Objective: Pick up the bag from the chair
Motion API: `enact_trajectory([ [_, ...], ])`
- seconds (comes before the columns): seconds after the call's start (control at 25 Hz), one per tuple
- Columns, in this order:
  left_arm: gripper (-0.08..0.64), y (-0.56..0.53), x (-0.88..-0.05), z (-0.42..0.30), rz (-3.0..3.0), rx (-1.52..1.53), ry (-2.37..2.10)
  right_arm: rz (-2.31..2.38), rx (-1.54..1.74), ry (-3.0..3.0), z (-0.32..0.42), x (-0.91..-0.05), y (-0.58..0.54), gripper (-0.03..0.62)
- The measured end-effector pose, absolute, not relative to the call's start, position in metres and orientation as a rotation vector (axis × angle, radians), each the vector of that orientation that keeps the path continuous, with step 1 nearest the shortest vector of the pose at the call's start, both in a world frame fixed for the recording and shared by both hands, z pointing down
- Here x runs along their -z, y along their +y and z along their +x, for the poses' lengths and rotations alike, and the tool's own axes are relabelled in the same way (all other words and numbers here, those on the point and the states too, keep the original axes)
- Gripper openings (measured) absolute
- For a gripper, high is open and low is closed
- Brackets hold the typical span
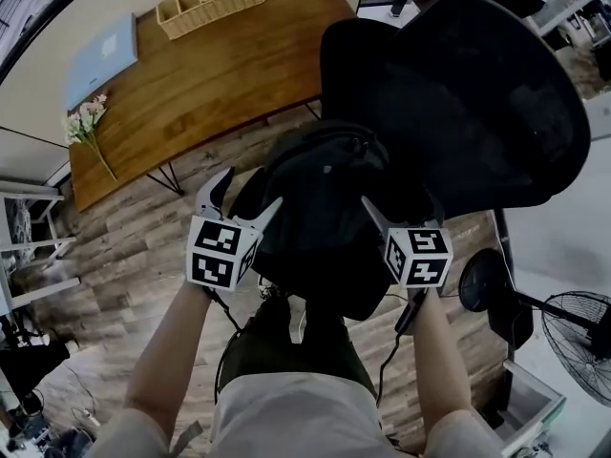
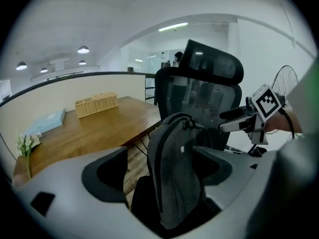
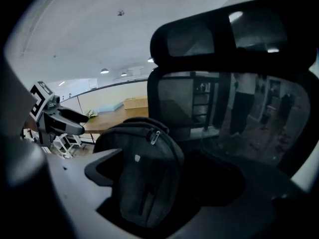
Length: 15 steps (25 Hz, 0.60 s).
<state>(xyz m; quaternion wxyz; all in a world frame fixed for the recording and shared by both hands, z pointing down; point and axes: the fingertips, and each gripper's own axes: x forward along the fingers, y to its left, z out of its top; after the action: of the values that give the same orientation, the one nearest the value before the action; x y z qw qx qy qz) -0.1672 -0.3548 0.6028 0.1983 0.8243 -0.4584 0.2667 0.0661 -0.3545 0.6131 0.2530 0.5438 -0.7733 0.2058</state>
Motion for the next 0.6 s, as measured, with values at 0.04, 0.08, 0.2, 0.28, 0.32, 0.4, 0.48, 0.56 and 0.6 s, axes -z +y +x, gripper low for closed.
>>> enact_trajectory([
  [0.04, 0.390, -0.356, -0.612, -0.166, 2.298, -0.751, -1.273, 1.478, -0.593, -2.096, 0.067, -0.626, -0.356, 0.477],
  [0.08, 0.390, -0.357, -0.622, -0.166, 2.290, -0.759, -1.266, 1.476, -0.633, -2.093, 0.068, -0.638, -0.357, 0.477],
  [0.2, 0.390, -0.362, -0.647, -0.166, 2.265, -0.771, -1.254, 1.469, -0.768, -2.096, 0.068, -0.670, -0.359, 0.477],
  [0.28, 0.390, -0.366, -0.662, -0.166, 2.250, -0.768, -1.242, 1.480, -0.829, -2.089, 0.069, -0.687, -0.363, 0.476],
  [0.32, 0.390, -0.368, -0.669, -0.165, 2.246, -0.772, -1.233, 1.490, -0.851, -2.081, 0.070, -0.695, -0.366, 0.476],
  [0.4, 0.390, -0.370, -0.684, -0.162, 2.244, -0.792, -1.213, 1.507, -0.885, -2.063, 0.072, -0.710, -0.370, 0.474],
  [0.48, 0.390, -0.371, -0.698, -0.160, 2.238, -0.812, -1.197, 1.518, -0.910, -2.048, 0.073, -0.724, -0.373, 0.472],
  [0.56, 0.390, -0.372, -0.709, -0.159, 2.223, -0.813, -1.181, 1.516, -0.920, -2.042, 0.075, -0.733, -0.373, 0.461],
  [0.6, 0.390, -0.373, -0.713, -0.159, 2.216, -0.811, -1.172, 1.511, -0.922, -2.040, 0.074, -0.737, -0.372, 0.455],
])
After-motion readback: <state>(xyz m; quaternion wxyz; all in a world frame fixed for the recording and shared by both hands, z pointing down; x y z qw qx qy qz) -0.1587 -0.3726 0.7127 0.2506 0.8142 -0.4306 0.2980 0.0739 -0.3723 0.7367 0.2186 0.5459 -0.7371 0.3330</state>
